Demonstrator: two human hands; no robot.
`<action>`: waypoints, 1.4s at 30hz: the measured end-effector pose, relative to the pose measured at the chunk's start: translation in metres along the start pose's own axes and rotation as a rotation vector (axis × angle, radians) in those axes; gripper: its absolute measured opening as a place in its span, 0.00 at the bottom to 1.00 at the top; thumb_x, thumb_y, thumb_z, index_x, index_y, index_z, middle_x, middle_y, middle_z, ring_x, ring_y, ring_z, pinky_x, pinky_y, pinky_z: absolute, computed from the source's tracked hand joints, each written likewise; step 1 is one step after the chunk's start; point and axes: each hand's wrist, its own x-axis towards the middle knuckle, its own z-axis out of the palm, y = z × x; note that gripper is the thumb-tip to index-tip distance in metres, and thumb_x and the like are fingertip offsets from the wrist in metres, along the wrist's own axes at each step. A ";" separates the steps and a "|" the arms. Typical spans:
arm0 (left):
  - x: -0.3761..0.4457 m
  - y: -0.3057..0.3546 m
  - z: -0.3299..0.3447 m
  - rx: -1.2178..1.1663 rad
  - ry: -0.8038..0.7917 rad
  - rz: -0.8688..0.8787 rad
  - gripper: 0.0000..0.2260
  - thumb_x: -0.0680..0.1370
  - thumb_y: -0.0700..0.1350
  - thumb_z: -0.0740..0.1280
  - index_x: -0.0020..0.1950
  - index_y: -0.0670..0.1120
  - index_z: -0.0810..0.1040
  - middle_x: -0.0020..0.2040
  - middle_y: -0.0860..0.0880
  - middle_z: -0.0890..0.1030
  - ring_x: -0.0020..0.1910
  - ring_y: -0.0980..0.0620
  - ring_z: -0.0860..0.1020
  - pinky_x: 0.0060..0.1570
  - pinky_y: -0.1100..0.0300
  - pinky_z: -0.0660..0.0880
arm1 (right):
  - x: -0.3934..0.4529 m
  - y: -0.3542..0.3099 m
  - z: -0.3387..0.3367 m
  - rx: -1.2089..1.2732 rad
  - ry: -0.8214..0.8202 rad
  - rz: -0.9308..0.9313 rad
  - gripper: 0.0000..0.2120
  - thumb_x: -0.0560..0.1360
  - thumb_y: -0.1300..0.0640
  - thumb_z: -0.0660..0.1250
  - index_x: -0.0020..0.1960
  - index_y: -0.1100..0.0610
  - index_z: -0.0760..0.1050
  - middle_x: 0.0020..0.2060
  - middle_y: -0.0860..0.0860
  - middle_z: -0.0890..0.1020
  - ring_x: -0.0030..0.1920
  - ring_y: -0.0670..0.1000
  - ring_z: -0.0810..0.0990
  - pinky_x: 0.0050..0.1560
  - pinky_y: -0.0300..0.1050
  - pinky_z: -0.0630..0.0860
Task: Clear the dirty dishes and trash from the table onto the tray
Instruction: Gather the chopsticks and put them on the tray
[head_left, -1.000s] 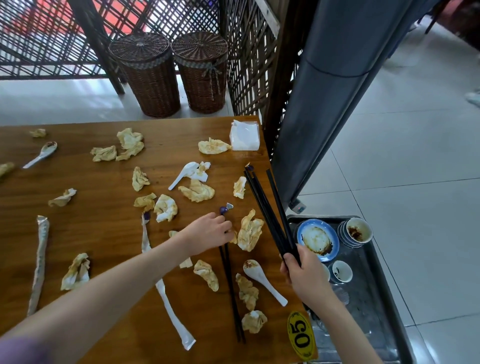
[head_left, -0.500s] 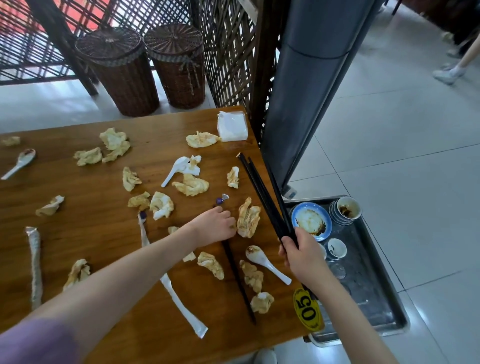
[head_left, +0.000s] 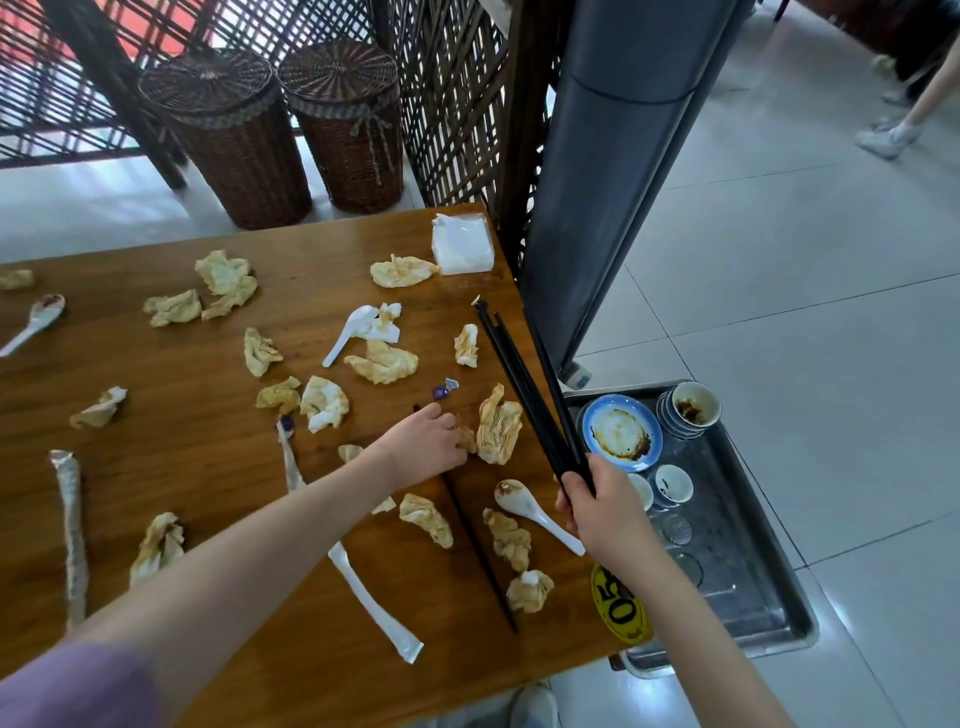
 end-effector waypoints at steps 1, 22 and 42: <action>-0.002 -0.001 0.001 0.001 0.004 -0.004 0.10 0.80 0.39 0.59 0.60 0.47 0.74 0.56 0.49 0.77 0.56 0.47 0.72 0.56 0.55 0.65 | 0.000 0.000 0.000 -0.001 0.001 0.001 0.09 0.80 0.57 0.57 0.42 0.54 0.70 0.33 0.50 0.77 0.30 0.46 0.73 0.33 0.39 0.70; -0.099 -0.067 0.011 -0.523 0.163 -0.666 0.05 0.77 0.45 0.65 0.52 0.53 0.76 0.52 0.52 0.81 0.52 0.51 0.76 0.53 0.57 0.69 | 0.008 -0.030 0.008 0.048 0.085 -0.098 0.10 0.80 0.59 0.57 0.41 0.54 0.71 0.32 0.51 0.77 0.29 0.47 0.74 0.33 0.40 0.70; -0.096 -0.022 0.021 -1.497 0.358 -1.067 0.08 0.74 0.42 0.71 0.50 0.49 0.76 0.48 0.50 0.80 0.46 0.55 0.78 0.42 0.66 0.70 | 0.022 -0.052 0.012 0.154 0.071 0.025 0.08 0.81 0.58 0.55 0.46 0.57 0.71 0.34 0.54 0.76 0.30 0.48 0.73 0.29 0.38 0.70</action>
